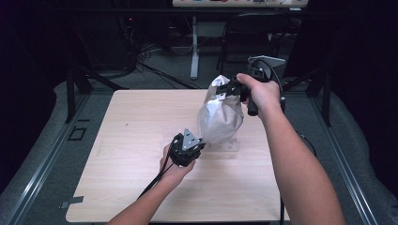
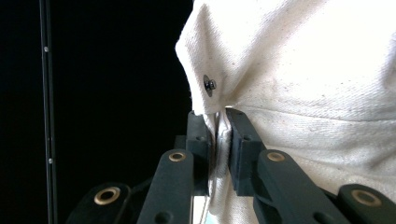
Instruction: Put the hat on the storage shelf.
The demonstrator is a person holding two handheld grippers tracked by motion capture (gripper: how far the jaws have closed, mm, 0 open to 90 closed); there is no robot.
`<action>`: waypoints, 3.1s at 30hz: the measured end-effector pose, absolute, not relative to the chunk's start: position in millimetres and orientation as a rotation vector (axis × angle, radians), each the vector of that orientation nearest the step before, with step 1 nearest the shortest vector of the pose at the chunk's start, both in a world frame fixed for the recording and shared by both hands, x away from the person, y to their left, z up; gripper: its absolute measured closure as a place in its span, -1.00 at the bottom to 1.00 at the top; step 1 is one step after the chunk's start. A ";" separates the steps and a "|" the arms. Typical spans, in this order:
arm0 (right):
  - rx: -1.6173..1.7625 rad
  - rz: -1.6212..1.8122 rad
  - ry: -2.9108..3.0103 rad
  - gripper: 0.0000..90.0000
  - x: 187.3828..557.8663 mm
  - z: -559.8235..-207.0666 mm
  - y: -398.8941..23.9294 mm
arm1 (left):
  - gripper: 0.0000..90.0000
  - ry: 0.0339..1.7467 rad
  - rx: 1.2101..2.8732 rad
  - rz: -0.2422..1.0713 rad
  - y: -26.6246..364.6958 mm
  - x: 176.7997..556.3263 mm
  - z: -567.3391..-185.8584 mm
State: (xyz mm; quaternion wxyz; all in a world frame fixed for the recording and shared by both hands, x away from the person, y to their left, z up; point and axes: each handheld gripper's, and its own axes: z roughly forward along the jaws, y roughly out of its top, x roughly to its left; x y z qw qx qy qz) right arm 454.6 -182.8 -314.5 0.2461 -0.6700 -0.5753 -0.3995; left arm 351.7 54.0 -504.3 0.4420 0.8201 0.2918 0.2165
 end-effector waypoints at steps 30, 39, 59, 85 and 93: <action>-1.792 -1.087 -1.630 0.71 458.5 -323.1 -162.0 | 0.91 0.503 1.976 0.534 81.2 363.5 -515.3; -1.794 -1.076 -1.678 0.74 455.4 -319.9 -160.2 | 0.91 0.498 1.946 0.516 85.8 362.9 -523.0; -1.757 -1.140 -1.684 0.50 452.4 -312.4 -160.8 | 0.90 0.609 1.914 0.483 92.4 357.6 -534.5; -1.792 -1.147 -1.685 0.48 448.5 -310.7 -182.3 | 0.52 0.873 1.949 0.407 113.2 342.9 -564.4; -1.826 -1.121 -1.756 0.45 446.6 -313.4 -184.9 | 0.37 0.835 2.017 0.427 121.4 335.6 -566.2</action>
